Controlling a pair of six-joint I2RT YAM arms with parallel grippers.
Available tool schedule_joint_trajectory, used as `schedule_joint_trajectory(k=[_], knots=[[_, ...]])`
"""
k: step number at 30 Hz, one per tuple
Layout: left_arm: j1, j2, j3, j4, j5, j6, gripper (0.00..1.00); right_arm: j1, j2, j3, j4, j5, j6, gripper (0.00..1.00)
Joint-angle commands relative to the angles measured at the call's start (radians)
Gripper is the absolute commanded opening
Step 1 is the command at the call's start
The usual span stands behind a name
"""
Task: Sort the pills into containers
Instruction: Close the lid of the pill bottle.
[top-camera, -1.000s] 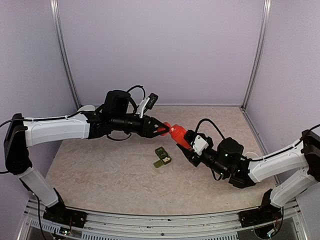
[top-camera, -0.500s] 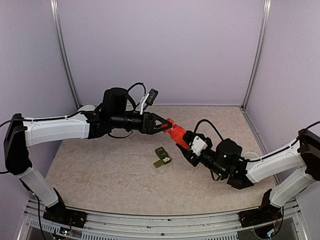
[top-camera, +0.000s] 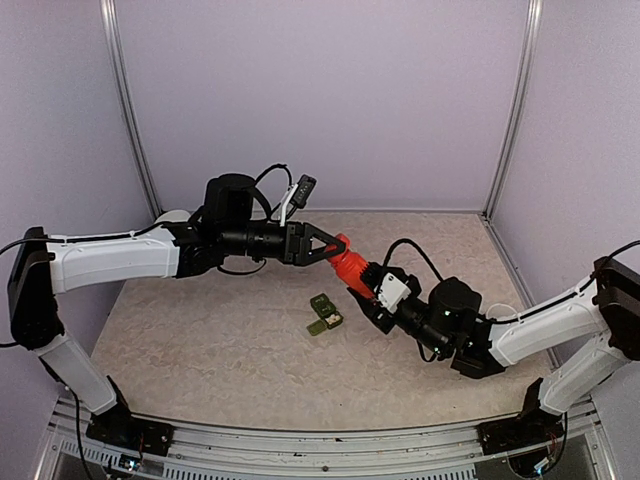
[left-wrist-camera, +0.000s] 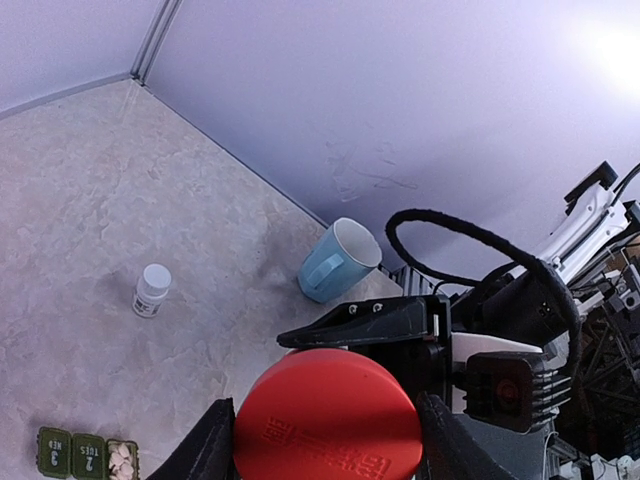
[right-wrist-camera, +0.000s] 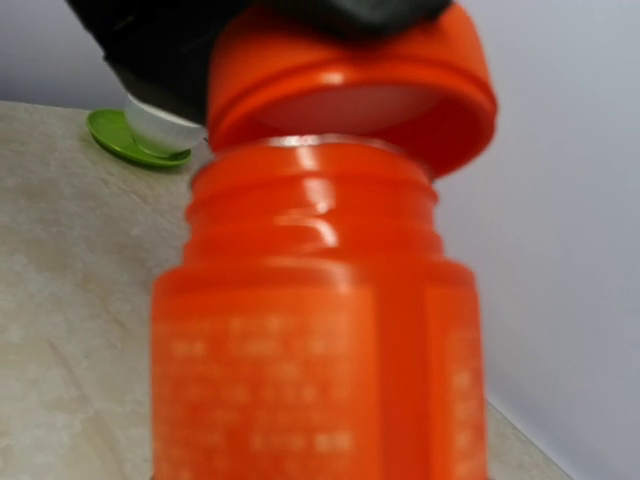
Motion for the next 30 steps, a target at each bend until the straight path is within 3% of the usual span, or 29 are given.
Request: schedule_joint_trajectory(k=[1, 10, 25, 28, 30], knots=[[-0.006, 0.015, 0.025, -0.040, 0.000, 0.018, 0.42, 0.012, -0.006, 0.030, 0.048, 0.021, -0.018, 0.46], [-0.006, 0.031, 0.039, -0.083, 0.024, 0.035, 0.42, 0.013, -0.001, 0.035, 0.042, 0.049, -0.050, 0.46], [-0.021, 0.082, 0.034, -0.024, 0.061, -0.039, 0.42, 0.025, 0.021, 0.075, 0.039, 0.047, -0.070, 0.46], [-0.021, 0.084, 0.026, -0.018, 0.046, -0.058, 0.42, 0.028, 0.025, 0.087, 0.047, 0.088, -0.080, 0.46], [-0.022, 0.088, 0.022, -0.010, 0.026, -0.081, 0.41, 0.034, 0.050, 0.111, 0.059, 0.196, -0.107, 0.45]])
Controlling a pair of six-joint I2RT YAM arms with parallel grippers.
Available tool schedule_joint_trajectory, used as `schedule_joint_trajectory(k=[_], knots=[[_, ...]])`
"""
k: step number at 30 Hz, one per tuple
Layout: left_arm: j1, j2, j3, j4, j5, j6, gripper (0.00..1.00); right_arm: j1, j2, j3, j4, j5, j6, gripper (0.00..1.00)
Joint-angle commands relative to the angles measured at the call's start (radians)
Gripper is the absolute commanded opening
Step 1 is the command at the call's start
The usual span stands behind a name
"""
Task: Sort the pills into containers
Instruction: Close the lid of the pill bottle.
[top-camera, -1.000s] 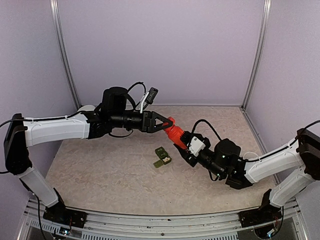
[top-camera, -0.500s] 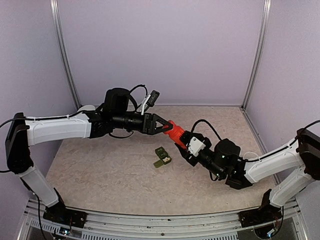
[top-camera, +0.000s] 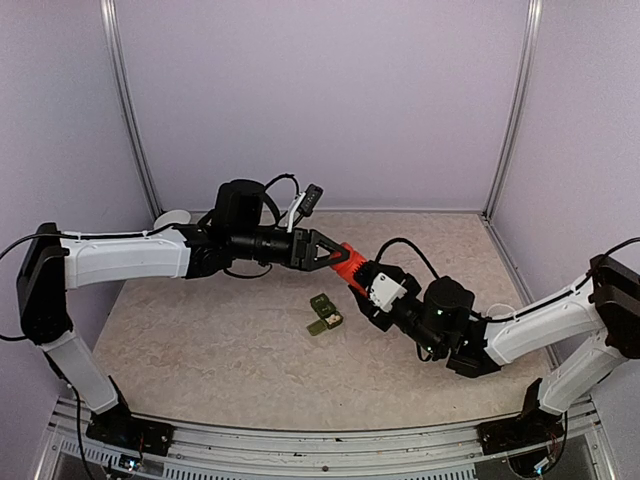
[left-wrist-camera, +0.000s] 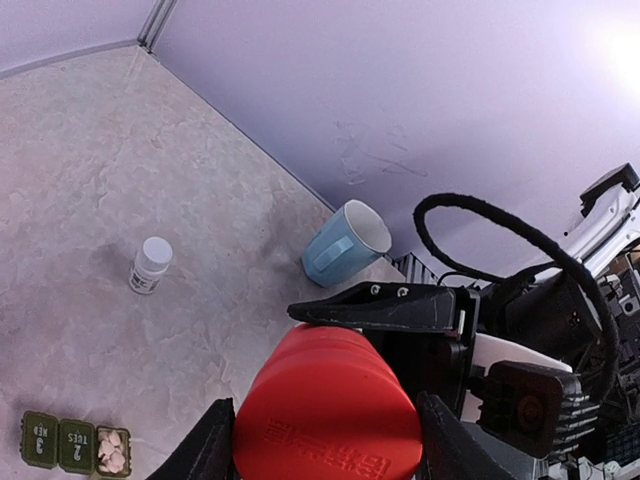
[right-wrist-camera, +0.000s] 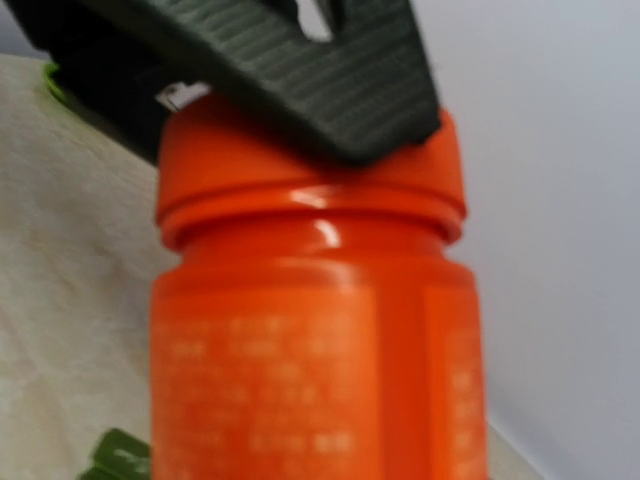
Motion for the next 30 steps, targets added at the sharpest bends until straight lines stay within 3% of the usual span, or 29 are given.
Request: schedule_joint_trajectory(k=[1, 11, 15, 21, 30], knots=[[-0.017, 0.030, 0.003, 0.017, 0.002, -0.060, 0.41, 0.027, 0.043, 0.089, 0.112, 0.155, -0.060, 0.45], [-0.006, 0.085, -0.011, 0.094, 0.064, -0.172, 0.38, 0.087, 0.148, 0.079, 0.367, 0.276, -0.258, 0.45], [-0.006, 0.058, -0.034, 0.116, 0.076, -0.110, 0.39, 0.088, 0.092, 0.084, 0.247, 0.209, -0.159, 0.45], [-0.004, 0.004, -0.055, 0.082, 0.068, 0.058, 0.38, 0.089, -0.055, 0.118, -0.104, 0.009, 0.071, 0.45], [-0.012, -0.076, -0.109, 0.146, 0.162, 0.175, 0.39, 0.063, -0.233, 0.133, -0.355, -0.173, 0.302, 0.45]])
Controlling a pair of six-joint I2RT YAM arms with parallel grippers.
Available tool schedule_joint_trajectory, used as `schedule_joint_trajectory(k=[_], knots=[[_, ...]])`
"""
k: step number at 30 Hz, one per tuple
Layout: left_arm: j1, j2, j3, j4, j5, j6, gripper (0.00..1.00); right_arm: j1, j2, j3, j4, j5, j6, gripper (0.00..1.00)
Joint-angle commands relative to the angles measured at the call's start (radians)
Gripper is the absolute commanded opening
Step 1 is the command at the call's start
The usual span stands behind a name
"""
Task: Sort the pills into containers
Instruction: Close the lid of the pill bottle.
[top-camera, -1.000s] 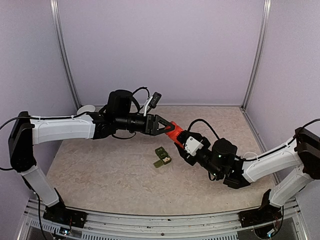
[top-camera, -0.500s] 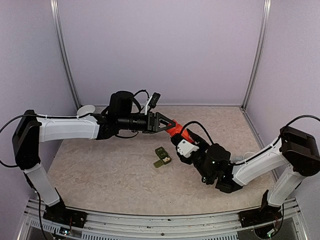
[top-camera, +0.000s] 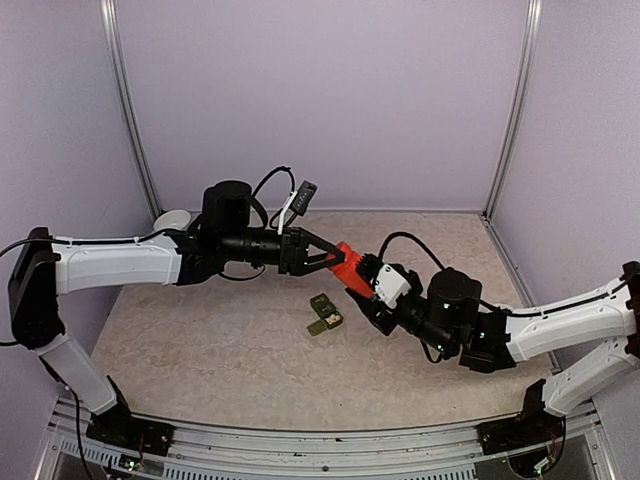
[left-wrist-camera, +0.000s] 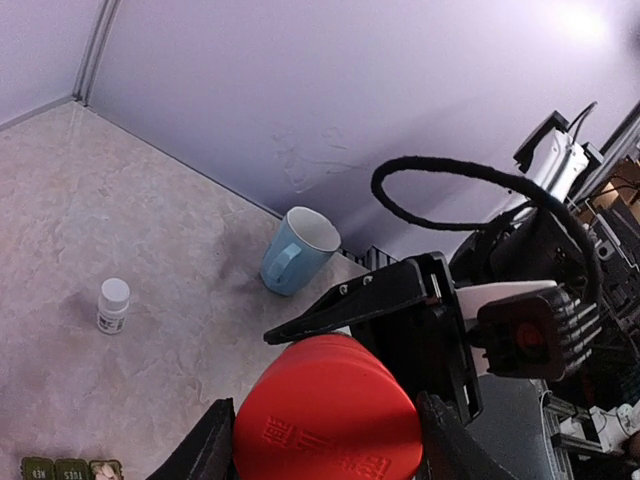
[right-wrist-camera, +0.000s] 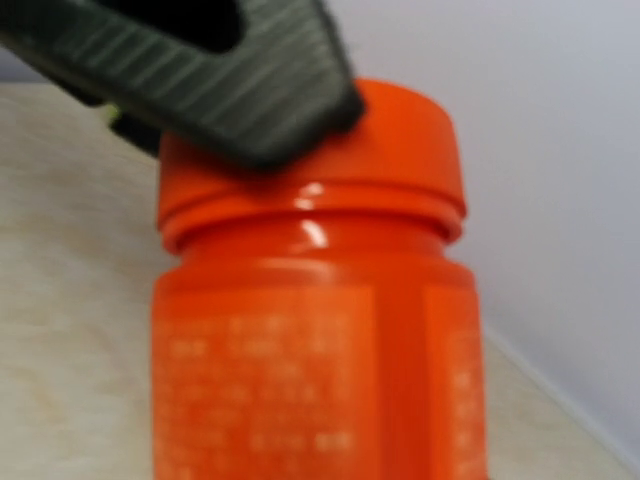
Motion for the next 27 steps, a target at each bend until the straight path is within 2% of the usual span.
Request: schedule_joint_trajectory(k=[1, 8, 16, 20, 23, 25, 27], knots=[[-0.026, -0.033, -0.032, 0.001, 0.055, 0.107, 0.39, -0.011, -0.097, 0.073, -0.091, -0.205, 0.170, 0.45], [-0.035, -0.075, -0.026, -0.079, 0.081, 0.229, 0.39, -0.093, -0.169, 0.106, -0.249, -0.452, 0.343, 0.45], [-0.061, -0.098, -0.013, -0.151, 0.096, 0.336, 0.49, -0.153, -0.172, 0.138, -0.335, -0.680, 0.453, 0.46], [-0.060, -0.126, -0.030, -0.130, 0.067, 0.334, 0.63, -0.158, -0.165, 0.138, -0.354, -0.670, 0.455, 0.45], [-0.041, -0.150, -0.070, -0.074, 0.052, 0.288, 0.81, -0.157, -0.182, 0.121, -0.353, -0.616, 0.437, 0.45], [-0.026, -0.165, -0.096, -0.032, 0.038, 0.237, 0.98, -0.158, -0.196, 0.110, -0.340, -0.580, 0.422, 0.45], [-0.019, -0.174, -0.109, -0.009, 0.018, 0.206, 0.99, -0.157, -0.205, 0.100, -0.322, -0.554, 0.412, 0.44]])
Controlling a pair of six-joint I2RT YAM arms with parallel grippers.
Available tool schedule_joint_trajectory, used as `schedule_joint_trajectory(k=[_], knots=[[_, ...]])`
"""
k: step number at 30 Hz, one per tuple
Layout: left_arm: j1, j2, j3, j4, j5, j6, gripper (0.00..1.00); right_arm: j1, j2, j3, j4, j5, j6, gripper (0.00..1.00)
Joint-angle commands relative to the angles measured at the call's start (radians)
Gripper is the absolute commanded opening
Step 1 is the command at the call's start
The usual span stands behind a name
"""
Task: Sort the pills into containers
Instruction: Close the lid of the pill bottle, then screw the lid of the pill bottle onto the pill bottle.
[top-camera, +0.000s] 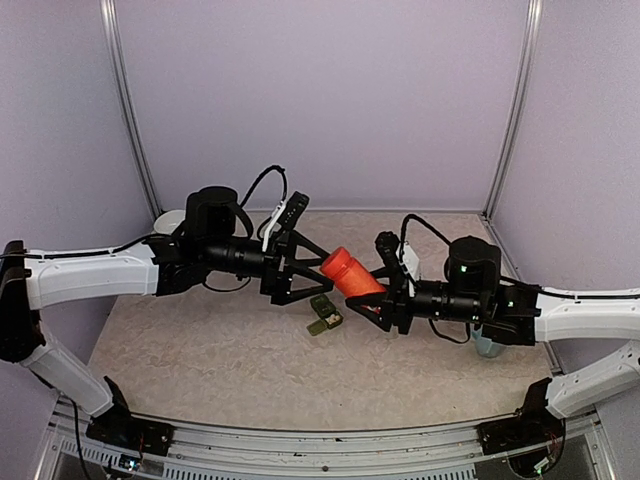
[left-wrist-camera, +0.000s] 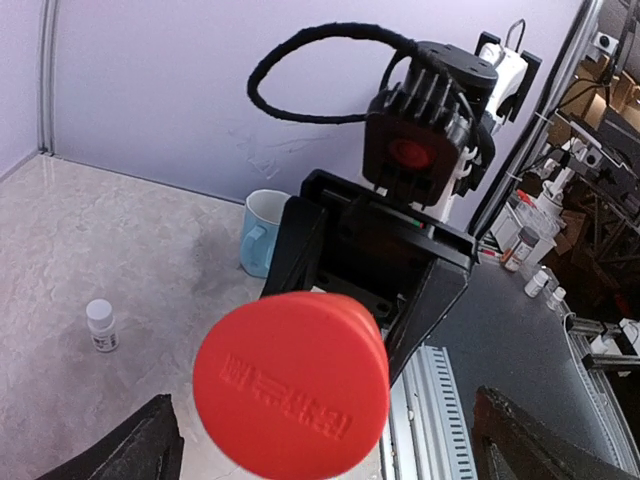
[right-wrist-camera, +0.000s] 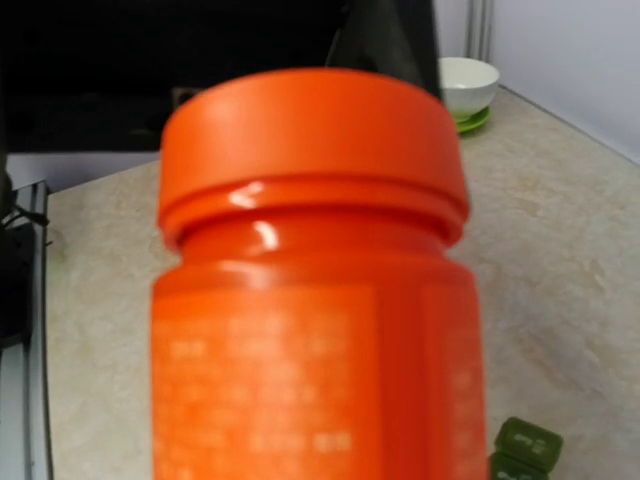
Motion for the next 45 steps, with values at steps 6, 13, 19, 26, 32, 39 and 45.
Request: schedule_joint_trajectory(k=[6, 13, 19, 26, 32, 39, 45], knots=[[0.032, -0.035, -0.044, 0.142, -0.164, -0.223, 0.99, -0.006, -0.041, -0.009, 0.124, 0.141, -0.040, 0.44], [0.031, -0.001, -0.040, 0.213, -0.249, -0.392, 0.99, -0.007, -0.001, -0.011, 0.200, 0.260, -0.084, 0.44], [0.017, 0.047, -0.006, 0.242, -0.223, -0.427, 0.99, -0.007, 0.047, -0.003, 0.234, 0.302, -0.093, 0.44], [0.004, 0.073, 0.011, 0.273, -0.206, -0.442, 0.99, -0.005, 0.095, 0.019, 0.228, 0.327, -0.101, 0.44], [0.005, 0.068, 0.024, 0.257, -0.223, -0.424, 0.99, -0.006, 0.124, 0.018, 0.224, 0.324, -0.099, 0.44], [0.003, 0.086, 0.036, 0.258, -0.195, -0.431, 0.99, -0.005, 0.132, 0.016, 0.244, 0.324, -0.105, 0.44], [0.008, 0.080, 0.027, 0.233, -0.252, -0.416, 0.99, -0.006, 0.096, -0.009, 0.269, 0.313, -0.105, 0.44]])
